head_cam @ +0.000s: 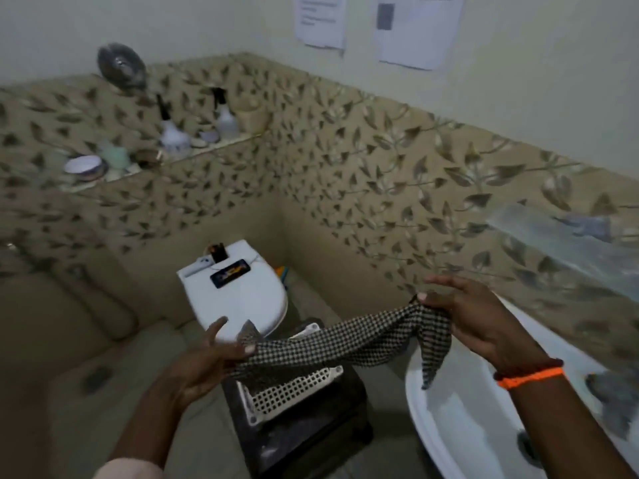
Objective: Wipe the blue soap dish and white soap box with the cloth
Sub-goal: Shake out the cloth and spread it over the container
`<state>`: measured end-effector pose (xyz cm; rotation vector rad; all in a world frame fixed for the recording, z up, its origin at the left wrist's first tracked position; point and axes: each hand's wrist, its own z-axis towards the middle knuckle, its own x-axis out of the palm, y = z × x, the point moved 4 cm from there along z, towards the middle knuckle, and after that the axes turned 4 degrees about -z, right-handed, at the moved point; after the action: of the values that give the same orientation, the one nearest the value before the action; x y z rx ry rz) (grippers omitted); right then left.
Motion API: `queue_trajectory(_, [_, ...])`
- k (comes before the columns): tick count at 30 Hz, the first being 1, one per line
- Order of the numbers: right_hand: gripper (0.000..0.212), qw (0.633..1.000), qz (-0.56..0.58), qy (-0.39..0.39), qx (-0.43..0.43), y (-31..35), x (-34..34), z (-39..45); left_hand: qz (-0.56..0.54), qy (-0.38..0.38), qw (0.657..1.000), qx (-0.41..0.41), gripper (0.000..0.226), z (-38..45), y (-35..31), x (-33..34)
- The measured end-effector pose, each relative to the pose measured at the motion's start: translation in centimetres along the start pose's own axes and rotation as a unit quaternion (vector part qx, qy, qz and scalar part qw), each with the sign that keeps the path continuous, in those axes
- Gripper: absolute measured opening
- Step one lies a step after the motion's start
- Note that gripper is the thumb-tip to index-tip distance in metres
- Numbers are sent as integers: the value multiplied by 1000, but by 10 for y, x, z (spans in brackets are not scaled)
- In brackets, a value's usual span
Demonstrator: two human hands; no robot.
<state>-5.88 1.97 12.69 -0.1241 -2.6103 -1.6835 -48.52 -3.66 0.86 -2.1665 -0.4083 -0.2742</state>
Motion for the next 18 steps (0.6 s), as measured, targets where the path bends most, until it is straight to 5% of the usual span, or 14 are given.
queue_trajectory(2, [41, 998, -50, -23, -14, -1, 16, 19, 85, -22, 996, 0, 122, -4, -14, -17])
queue_trajectory(5, [37, 981, -189, -15, -36, 0, 35, 39, 306, -2, 952, 3, 118, -14, -33, -25])
queue_trajectory(8, [25, 923, -373, 49, -85, 8, 57, 53, 516, 43, 848, 109, 65, -12, -56, -13])
queue_trajectory(10, [24, 845, -507, 122, -119, 13, 69, 58, 578, 41, 792, 193, 17, -12, -76, -11])
queue_trajectory(12, [33, 760, -611, 192, -113, 10, 78, 65, 607, 31, 764, 218, 14, -11, -87, -22])
queue_trajectory(15, [22, 671, -690, 239, -127, -2, 87, 82, 581, 25, 793, 183, 25, -12, -95, -46])
queue_trajectory(17, [21, 692, -662, 257, -129, -11, 89, 96, 500, 18, 849, 170, 29, -11, -96, -60])
queue_trajectory(18, [20, 731, -622, 254, -121, -15, 88, 104, 459, 4, 871, 175, 31, -11, -95, -65])
